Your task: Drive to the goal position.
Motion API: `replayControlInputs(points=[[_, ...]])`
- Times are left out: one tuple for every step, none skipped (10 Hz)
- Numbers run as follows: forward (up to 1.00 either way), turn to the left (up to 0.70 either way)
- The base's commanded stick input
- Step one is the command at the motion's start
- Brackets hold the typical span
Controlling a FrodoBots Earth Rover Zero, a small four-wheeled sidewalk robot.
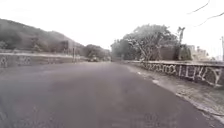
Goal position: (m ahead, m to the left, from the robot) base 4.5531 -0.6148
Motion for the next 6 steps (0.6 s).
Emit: replayControlInputs(points=[[0.7, 0.0], [0.7, 0.0], [0.7, 0.0], [0.7, 0.0], [0.7, 0.07], [0.7, 0.19]])
